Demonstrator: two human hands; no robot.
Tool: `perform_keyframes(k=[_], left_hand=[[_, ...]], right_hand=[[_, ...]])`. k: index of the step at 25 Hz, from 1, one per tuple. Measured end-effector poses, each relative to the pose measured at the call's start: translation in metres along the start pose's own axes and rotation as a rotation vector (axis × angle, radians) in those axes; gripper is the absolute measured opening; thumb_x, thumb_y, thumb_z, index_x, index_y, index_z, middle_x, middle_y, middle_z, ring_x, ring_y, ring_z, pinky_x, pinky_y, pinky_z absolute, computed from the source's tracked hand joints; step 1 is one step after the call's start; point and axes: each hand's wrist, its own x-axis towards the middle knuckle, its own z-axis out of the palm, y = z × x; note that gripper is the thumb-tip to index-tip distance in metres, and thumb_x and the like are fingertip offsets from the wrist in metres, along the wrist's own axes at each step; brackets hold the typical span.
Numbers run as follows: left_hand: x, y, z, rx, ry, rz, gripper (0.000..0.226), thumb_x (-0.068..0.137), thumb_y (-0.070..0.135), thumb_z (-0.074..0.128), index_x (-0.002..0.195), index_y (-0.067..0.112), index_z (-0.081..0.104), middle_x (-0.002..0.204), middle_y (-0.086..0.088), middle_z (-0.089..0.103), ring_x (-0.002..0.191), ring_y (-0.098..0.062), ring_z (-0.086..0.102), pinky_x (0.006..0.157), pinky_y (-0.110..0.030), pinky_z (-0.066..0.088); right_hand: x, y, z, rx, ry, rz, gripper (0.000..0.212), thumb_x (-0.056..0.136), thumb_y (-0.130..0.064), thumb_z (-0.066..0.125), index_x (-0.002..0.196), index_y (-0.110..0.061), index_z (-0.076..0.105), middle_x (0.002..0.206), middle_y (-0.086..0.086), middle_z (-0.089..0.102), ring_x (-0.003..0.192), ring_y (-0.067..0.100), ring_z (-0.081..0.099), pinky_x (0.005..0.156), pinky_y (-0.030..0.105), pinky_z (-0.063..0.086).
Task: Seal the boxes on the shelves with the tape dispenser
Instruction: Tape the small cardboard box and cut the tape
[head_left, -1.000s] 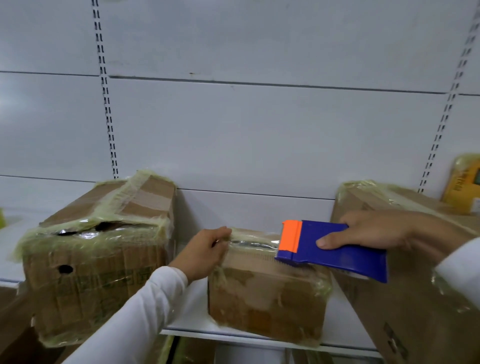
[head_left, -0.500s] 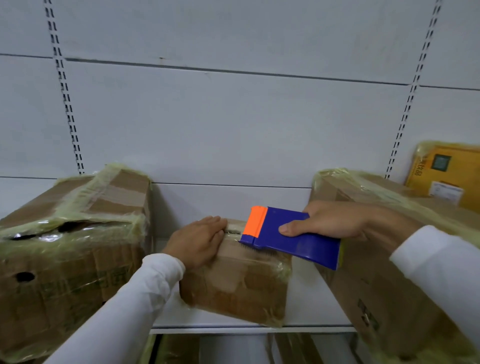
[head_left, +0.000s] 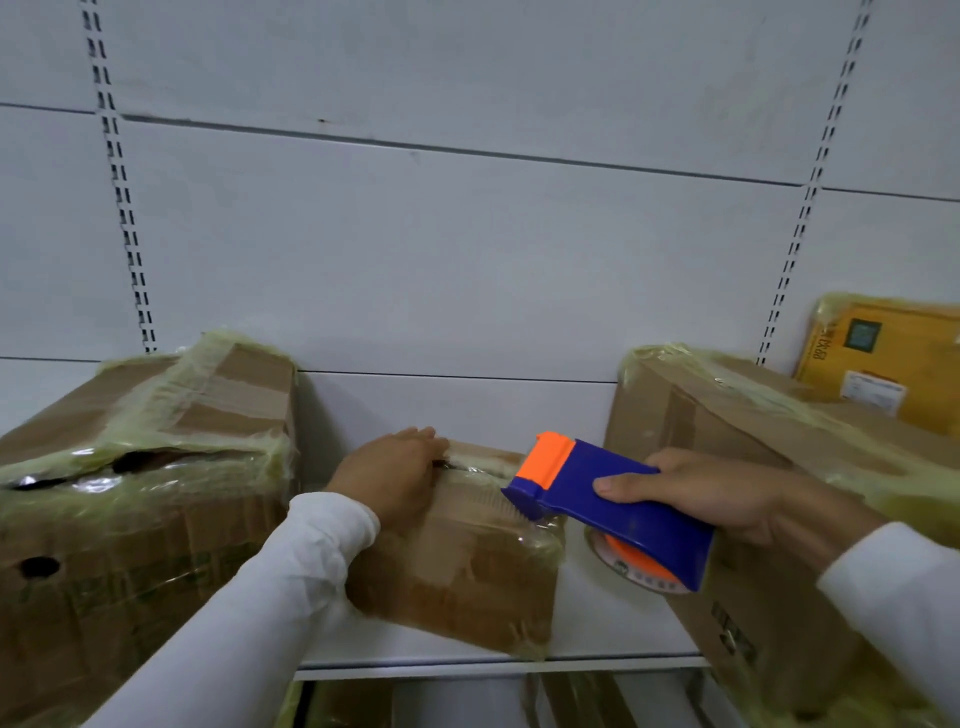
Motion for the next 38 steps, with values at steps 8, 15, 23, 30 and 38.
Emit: perform_keyframes(k=[8, 15, 23, 30, 38], left_hand=[[0.001, -0.008, 0.016, -0.183, -0.057, 0.027, 0.044, 0.101, 0.041, 0.029, 0.143, 0.031, 0.037, 0.151, 0.011, 0.033, 0.14, -0.009, 0.026, 0.115, -0.029, 0.019], [0.0, -0.016, 0.015, -0.205, -0.083, 0.053, 0.043, 0.101, 0.043, 0.027, 0.142, 0.034, 0.039, 0.149, 0.014, 0.036, 0.139, -0.007, 0.028, 0.116, -0.034, 0.021], [0.001, -0.02, 0.019, -0.211, -0.033, 0.072, 0.042, 0.101, 0.042, 0.028, 0.139, 0.031, 0.044, 0.146, 0.011, 0.041, 0.136, -0.009, 0.033, 0.11, -0.024, 0.019], [0.01, -0.024, 0.02, -0.22, -0.061, 0.086, 0.042, 0.101, 0.042, 0.031, 0.139, 0.031, 0.043, 0.149, 0.011, 0.037, 0.139, -0.008, 0.028, 0.116, -0.027, 0.016], [-0.016, 0.009, 0.015, -0.167, -0.043, 0.286, 0.084, 0.069, 0.081, 0.044, 0.14, 0.036, 0.035, 0.144, 0.018, 0.04, 0.131, 0.003, 0.032, 0.113, -0.02, 0.018]], right_hand=[[0.023, -0.008, 0.033, 0.094, 0.01, -0.058, 0.06, 0.077, -0.057, 0.065, 0.108, -0.005, 0.068, 0.098, 0.013, 0.075, 0.076, 0.016, 0.069, 0.066, 0.021, 0.053], [0.012, -0.031, 0.01, -0.063, -0.067, -0.065, 0.071, 0.071, -0.063, 0.065, 0.103, 0.0, 0.068, 0.091, 0.017, 0.073, 0.074, 0.02, 0.066, 0.065, 0.023, 0.05], [-0.014, -0.049, -0.036, -0.185, -0.305, 0.013, 0.069, 0.093, -0.056, 0.055, 0.094, 0.013, 0.063, 0.086, 0.034, 0.064, 0.067, 0.039, 0.06, 0.063, 0.034, 0.047], [-0.004, -0.01, -0.004, -0.128, -0.088, 0.1, 0.043, 0.091, -0.047, 0.059, 0.087, -0.005, 0.067, 0.073, 0.008, 0.072, 0.06, 0.015, 0.066, 0.071, 0.033, 0.048], [0.019, 0.014, 0.026, 0.06, 0.032, 0.087, 0.05, 0.082, -0.055, 0.066, 0.102, -0.009, 0.069, 0.09, 0.006, 0.077, 0.076, 0.016, 0.072, 0.067, 0.024, 0.052]])
